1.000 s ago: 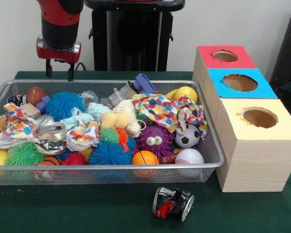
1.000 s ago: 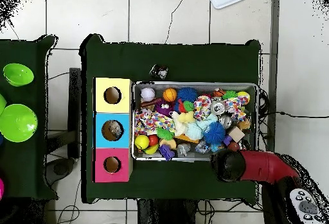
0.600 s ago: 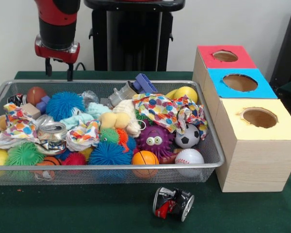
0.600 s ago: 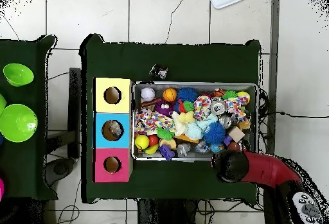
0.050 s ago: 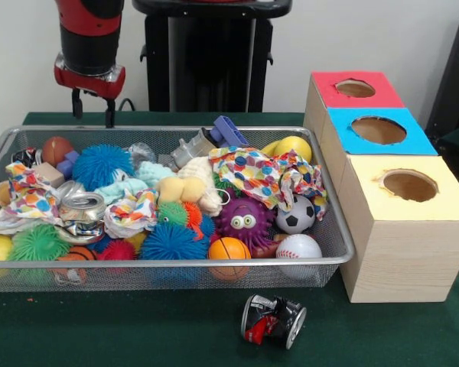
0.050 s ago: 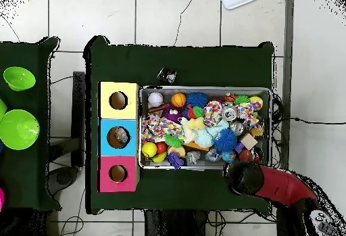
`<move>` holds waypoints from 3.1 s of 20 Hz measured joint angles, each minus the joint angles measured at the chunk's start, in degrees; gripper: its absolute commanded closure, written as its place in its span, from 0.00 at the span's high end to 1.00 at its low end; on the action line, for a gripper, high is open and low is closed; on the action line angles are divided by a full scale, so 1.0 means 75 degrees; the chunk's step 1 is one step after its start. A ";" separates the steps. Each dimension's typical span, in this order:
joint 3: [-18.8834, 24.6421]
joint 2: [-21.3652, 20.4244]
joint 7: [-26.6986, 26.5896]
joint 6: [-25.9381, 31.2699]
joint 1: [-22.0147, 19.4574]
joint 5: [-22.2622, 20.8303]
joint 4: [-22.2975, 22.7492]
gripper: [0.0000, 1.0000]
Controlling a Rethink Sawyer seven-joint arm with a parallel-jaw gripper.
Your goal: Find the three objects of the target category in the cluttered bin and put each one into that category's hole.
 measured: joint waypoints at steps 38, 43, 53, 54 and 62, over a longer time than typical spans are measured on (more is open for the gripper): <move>-0.1314 -0.0570 0.0002 -0.0831 0.1639 0.1512 0.0625 1.00; -0.1314 -0.0577 0.0002 -0.0831 0.1657 0.1671 0.0625 1.00; -0.1313 -0.0453 0.0002 -0.0831 0.1755 0.2078 0.0625 1.00; -0.1313 -0.0428 0.0002 -0.0831 0.1774 0.2125 0.0625 1.00; -0.1312 -0.0230 0.0002 -0.0832 0.1901 0.2397 0.0624 1.00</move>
